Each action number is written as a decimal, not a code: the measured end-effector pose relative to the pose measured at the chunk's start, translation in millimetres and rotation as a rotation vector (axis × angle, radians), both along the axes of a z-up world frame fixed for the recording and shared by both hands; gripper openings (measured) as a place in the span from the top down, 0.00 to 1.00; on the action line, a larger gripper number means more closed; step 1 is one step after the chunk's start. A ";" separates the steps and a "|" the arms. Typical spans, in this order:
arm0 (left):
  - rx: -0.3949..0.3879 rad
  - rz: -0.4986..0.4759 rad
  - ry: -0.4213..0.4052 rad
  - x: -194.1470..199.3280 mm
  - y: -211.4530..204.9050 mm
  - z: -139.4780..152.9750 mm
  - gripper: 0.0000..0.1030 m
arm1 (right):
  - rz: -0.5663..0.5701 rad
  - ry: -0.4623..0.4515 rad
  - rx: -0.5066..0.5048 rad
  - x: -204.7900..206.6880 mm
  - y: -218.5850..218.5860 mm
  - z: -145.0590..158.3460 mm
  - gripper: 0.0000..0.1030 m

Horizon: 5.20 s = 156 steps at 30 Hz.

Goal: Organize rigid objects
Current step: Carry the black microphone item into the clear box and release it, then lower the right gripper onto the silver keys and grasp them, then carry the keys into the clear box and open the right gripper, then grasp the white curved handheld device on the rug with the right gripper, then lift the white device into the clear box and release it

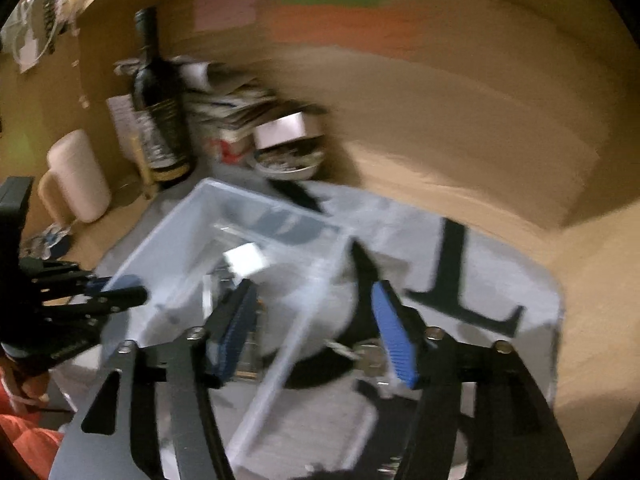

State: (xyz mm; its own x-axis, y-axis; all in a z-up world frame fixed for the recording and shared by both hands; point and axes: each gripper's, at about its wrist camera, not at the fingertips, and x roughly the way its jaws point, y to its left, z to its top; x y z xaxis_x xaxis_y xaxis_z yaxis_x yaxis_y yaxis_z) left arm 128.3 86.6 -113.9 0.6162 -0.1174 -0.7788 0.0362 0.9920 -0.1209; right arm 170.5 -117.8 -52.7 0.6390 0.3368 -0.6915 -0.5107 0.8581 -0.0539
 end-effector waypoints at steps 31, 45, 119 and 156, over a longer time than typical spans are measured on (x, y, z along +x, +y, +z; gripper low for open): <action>0.007 0.012 0.003 -2.5 0.6 0.1 0.88 | -0.040 0.349 -0.146 54.4 -31.0 -98.5 0.45; 0.001 0.013 0.003 -2.9 -0.2 -0.7 0.88 | -0.059 0.332 -0.088 63.3 -30.8 -93.4 0.78; -0.002 -0.003 -0.017 -3.1 -1.0 0.4 0.88 | -0.245 0.049 0.002 -12.5 -59.6 -9.1 0.36; 0.009 -0.022 -0.016 -5.3 -2.0 0.1 0.87 | -0.488 0.201 0.108 -23.1 -128.7 -76.9 0.65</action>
State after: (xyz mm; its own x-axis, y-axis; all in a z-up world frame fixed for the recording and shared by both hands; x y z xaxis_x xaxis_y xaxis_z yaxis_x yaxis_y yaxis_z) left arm 123.1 84.7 -113.8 0.6262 -0.1241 -0.7697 0.0599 0.9920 -0.1112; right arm 147.4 -246.5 -129.6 0.5975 0.1096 -0.7944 -0.0421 0.9935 0.1054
